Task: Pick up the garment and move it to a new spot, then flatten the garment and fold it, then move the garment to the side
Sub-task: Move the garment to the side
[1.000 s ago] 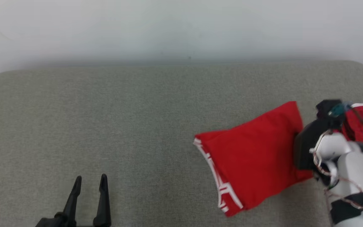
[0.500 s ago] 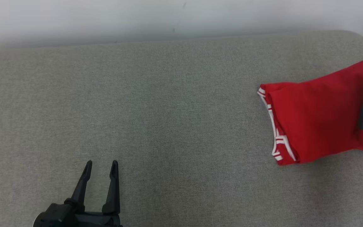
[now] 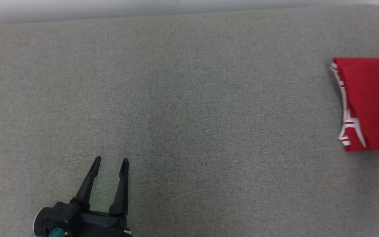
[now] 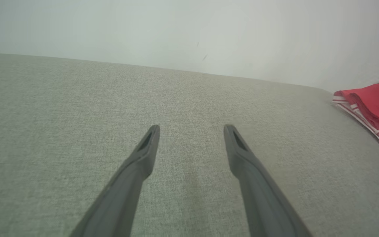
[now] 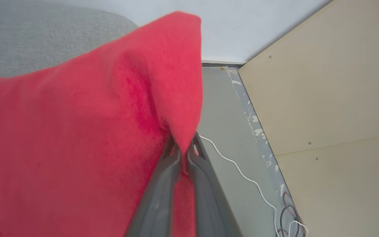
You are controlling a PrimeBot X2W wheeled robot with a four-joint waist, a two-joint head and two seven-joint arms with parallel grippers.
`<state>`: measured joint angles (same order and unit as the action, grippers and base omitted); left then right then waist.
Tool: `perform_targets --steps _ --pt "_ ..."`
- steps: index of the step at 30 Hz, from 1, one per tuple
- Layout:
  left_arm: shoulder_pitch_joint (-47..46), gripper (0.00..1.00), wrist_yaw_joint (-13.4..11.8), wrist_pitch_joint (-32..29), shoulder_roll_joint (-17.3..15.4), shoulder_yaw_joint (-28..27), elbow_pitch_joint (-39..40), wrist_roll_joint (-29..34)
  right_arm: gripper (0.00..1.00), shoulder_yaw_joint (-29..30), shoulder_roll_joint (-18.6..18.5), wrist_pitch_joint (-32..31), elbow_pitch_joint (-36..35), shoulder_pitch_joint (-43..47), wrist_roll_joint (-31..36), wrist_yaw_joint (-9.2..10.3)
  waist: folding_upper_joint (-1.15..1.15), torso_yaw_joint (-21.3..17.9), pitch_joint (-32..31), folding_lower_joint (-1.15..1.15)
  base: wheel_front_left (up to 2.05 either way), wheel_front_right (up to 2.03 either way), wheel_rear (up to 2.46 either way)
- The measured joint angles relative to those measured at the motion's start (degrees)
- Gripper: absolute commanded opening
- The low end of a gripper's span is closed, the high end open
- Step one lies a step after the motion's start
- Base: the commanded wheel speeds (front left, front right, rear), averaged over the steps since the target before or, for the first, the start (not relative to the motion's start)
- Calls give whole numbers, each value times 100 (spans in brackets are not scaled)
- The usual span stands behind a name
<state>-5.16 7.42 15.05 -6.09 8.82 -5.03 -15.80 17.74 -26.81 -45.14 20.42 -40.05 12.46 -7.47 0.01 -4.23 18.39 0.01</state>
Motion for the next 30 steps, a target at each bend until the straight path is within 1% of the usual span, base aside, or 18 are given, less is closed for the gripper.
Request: perform_targets --steps 2,7,9,11,12,13,14,15,16,22,26,30 --pt "-55 100 8 0 -40 3 -4 -9 0 -21 -134 209 84 -24 232 0 0 15 85 0 0 0 0" --pt "-138 100 8 0 -102 93 -24 -32 0 85 -269 694 350 -105 588 -1 0 56 242 0 0 0 0" --pt "-215 100 8 0 -113 99 -22 -32 0 157 -280 847 474 -110 682 0 0 73 289 0 0 0 0" --pt "-221 100 8 -1 -124 89 -23 -32 0 213 -214 926 564 -126 690 0 0 73 321 -1 0 0 0" --pt "-224 100 8 0 -137 81 -23 -32 6 200 -185 1005 578 -137 728 -1 0 64 335 -1 0 0 0" --pt "-227 100 8 0 -143 79 -29 -32 40 214 -151 1079 611 -170 731 -1 0 53 344 0 0 0 0" --pt "-233 100 8 -1 -142 79 -36 -31 79 221 -112 1166 652 -201 731 0 0 37 347 0 0 0 0" --pt "-244 100 8 0 -142 85 -41 -31 79 245 -85 1241 697 -214 733 -1 0 22 345 0 0 0 0" --pt "-260 100 8 0 -141 88 -38 -26 100 224 -67 1322 742 -229 787 0 0 8 337 -1 0 0 0" --pt "-321 100 8 -1 -126 138 10 0 100 170 -46 1777 1228 -376 813 0 0 -40 170 -1 0 0 0" --pt "-312 100 9 -1 -79 86 182 -32 100 87 -101 2181 1683 -457 578 0 0 -46 -28 -1 0 0 0" --pt "-155 100 9 0 -3 -40 299 -164 100 -147 -115 2774 2128 -448 133 0 -1 -32 -294 -1 0 0 0"
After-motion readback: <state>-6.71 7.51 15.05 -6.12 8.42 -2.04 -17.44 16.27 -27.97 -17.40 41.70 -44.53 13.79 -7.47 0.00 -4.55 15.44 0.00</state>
